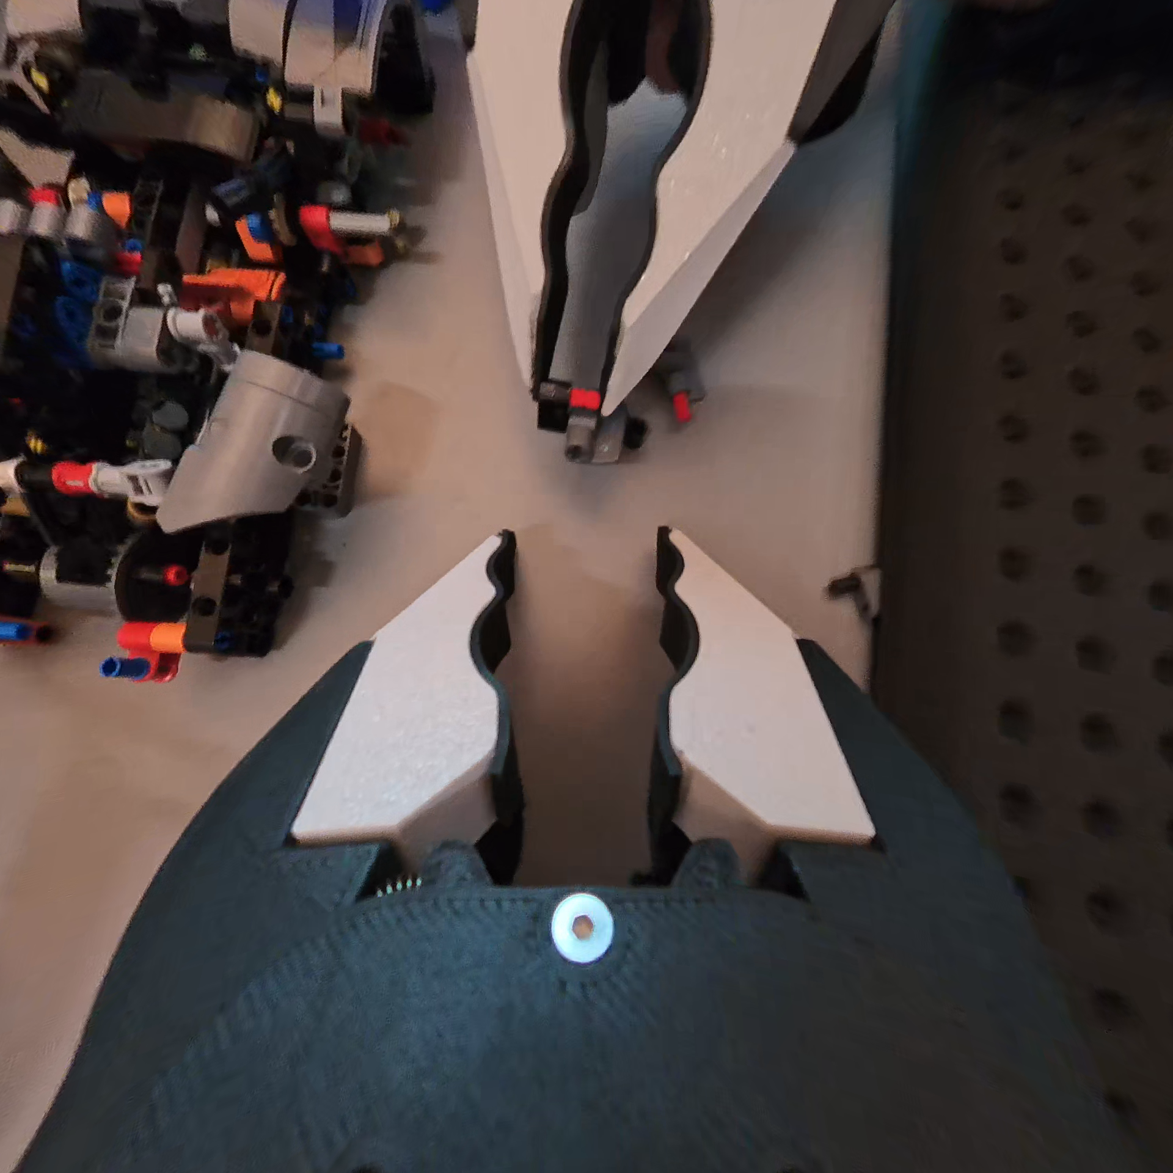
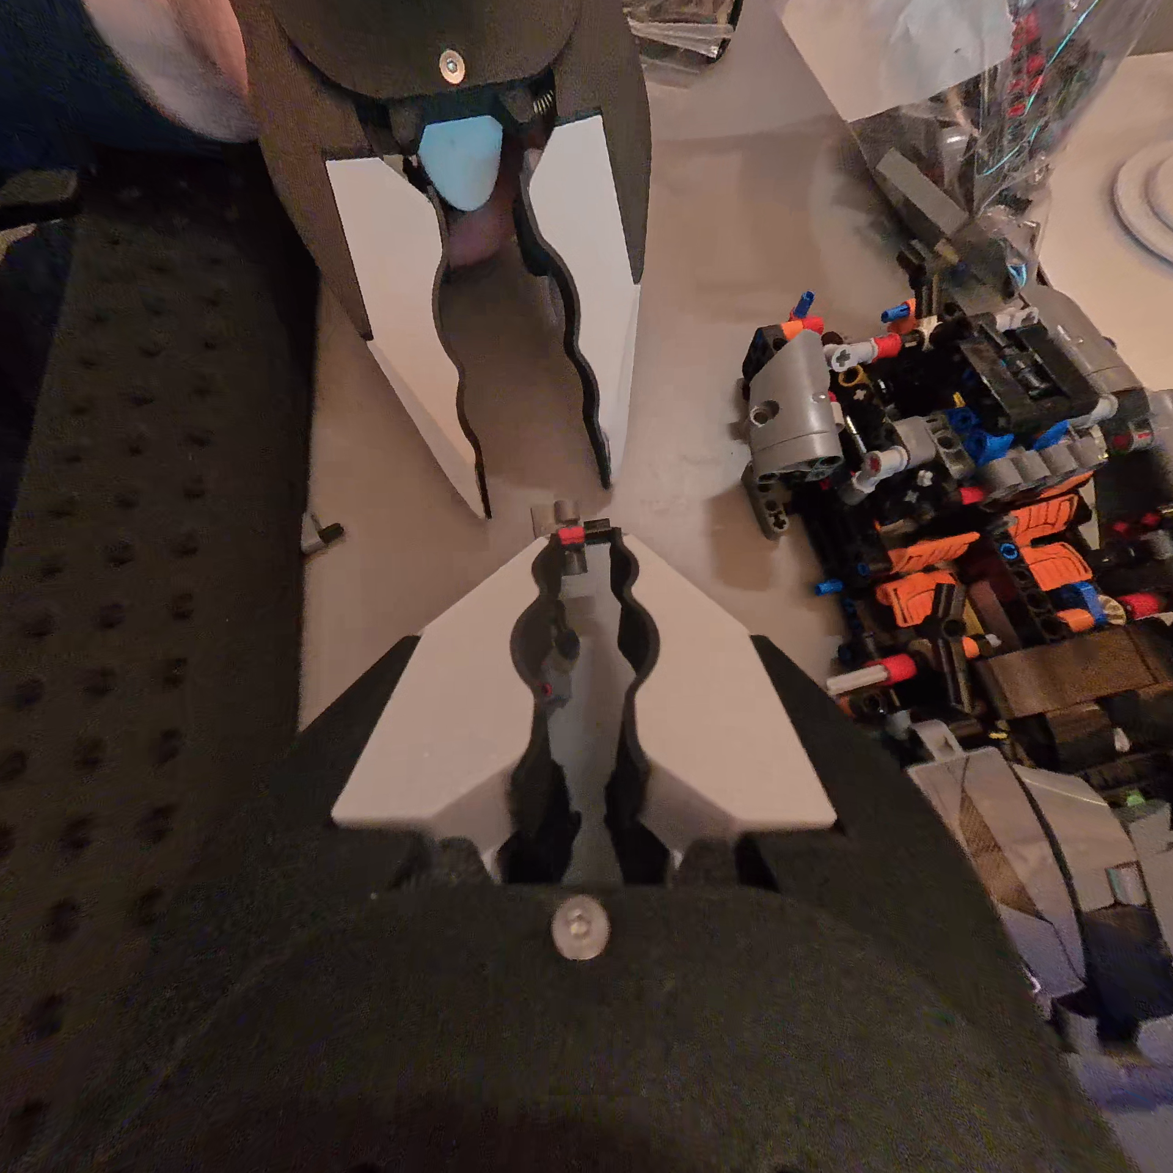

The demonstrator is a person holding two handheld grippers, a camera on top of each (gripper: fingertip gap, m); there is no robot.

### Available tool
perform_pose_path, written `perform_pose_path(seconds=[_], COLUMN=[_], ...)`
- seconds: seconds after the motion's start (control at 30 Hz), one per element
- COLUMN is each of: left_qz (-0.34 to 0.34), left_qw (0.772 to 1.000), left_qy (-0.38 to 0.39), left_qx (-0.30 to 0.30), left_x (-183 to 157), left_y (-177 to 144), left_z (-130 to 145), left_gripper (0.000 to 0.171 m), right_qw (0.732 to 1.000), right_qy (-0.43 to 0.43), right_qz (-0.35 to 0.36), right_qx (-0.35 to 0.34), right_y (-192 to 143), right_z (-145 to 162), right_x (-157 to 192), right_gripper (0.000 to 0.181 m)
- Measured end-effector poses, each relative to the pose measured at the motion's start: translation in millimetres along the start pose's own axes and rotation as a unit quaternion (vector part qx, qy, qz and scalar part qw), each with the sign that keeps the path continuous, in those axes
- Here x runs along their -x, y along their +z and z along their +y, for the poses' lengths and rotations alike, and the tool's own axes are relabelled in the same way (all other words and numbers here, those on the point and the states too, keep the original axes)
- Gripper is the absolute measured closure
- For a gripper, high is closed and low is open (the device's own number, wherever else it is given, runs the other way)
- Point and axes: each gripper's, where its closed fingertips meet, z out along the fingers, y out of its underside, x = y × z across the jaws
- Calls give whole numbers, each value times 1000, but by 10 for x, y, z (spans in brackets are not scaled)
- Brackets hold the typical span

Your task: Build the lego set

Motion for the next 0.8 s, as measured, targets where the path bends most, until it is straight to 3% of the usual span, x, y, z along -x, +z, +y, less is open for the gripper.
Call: perform_pose_path(seconds=[0.13, 0.23, 0.43, 0.57, 0.8], left_qz=[53, 51, 66, 64, 25], left_qw=[995, 991, 985, 986, 996], left_qy=[-48, -63, -106, -92, -39], left_qx=[-75, -110, -119, -120, -83], left_x=[-101, -69, -27, -46, -35], left_y=[-89, -123, -108, -126, -53], left_z=[-257, -366, -376, -386, -291], left_gripper=[132, 156, 160, 160, 160], right_qw=[999, 998, 996, 995, 999], right_qy=[-31, -43, -58, -72, -17], right_qz=[19, 25, 47, 52, 28], right_qx=[-24, -36, -43, -41, -21], right_y=[-33, -43, -49, -48, 39], right_z=[-117, -178, -214, -223, -146], right_x=[13, 29, -6, 14, 9], right_gripper=[168, 168, 167, 167, 169])
